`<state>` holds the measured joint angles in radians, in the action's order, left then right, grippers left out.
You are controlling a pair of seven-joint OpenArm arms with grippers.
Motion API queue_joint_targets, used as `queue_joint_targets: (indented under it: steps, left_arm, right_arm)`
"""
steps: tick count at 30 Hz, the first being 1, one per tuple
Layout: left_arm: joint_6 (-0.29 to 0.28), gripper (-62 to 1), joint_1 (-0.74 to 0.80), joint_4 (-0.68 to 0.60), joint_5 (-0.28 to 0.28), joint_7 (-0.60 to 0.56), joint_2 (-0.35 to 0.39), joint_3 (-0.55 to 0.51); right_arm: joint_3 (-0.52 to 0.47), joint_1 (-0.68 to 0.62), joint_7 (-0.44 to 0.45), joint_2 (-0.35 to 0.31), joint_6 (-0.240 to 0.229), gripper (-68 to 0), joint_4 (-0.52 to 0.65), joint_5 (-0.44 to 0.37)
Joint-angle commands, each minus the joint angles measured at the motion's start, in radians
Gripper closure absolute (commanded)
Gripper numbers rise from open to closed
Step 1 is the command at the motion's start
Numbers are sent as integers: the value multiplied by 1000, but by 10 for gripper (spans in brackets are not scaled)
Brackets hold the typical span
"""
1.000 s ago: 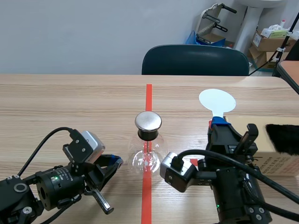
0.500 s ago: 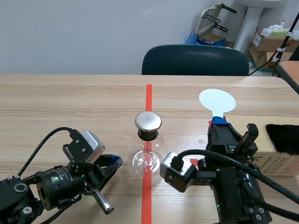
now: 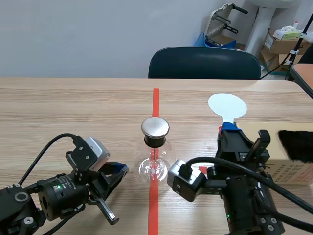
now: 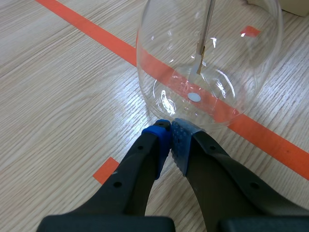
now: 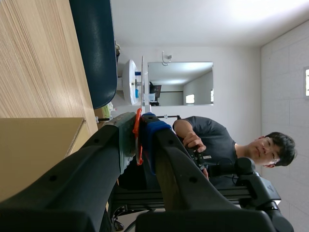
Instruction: Do the electroscope experiment
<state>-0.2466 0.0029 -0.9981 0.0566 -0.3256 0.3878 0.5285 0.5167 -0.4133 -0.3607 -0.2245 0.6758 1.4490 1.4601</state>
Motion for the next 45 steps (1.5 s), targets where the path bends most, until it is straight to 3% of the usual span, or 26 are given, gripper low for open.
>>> queue_joint_targets:
  steps: [1,4,8,13,16,19,24,28,32,36,42,45]
  left_arm:
    - [-3,-42,-3,-15,10,-18,-5,-3]
    - [-3,-77,-3,-16,10,-18,-2,-3]
    - [-3,-230,0,-23,14,-21,13,-3]
    - [-4,-273,14,-43,50,-22,39,-3]
    - [-11,-273,42,-82,59,-26,64,-3]
    - [-11,-273,86,-140,59,-43,95,-3]
    - [-11,-291,181,-257,59,-79,166,-3]
    - [-10,-345,258,-351,59,-105,218,-3]
    - [-1,-362,333,-439,61,-108,267,-4]
    - [55,-366,399,-521,81,-149,327,-4]
    - [80,-531,452,-634,109,-155,404,-4]
    - [80,-555,467,-676,109,-156,436,-4]
  right_arm:
    - [-8,11,-3,-2,12,-11,10,1]
    - [-8,8,11,-3,30,-11,11,1]
    - [-42,-28,62,-5,107,-11,18,1]
    - [-173,-142,206,-5,107,-11,84,-13]
    - [-264,-208,333,-5,107,-20,118,-89]
    - [-356,-256,502,-5,107,-20,135,-215]
    - [-488,-268,737,-4,107,-20,108,-384]
    - [-554,-240,851,7,107,-19,38,-431]
    - [-589,-201,901,24,107,-20,-45,-433]
    - [-596,-163,903,32,107,-20,-97,-418]
    - [-594,-143,902,40,107,-19,-137,-390]
    - [-594,-143,898,51,107,-19,-147,-383]
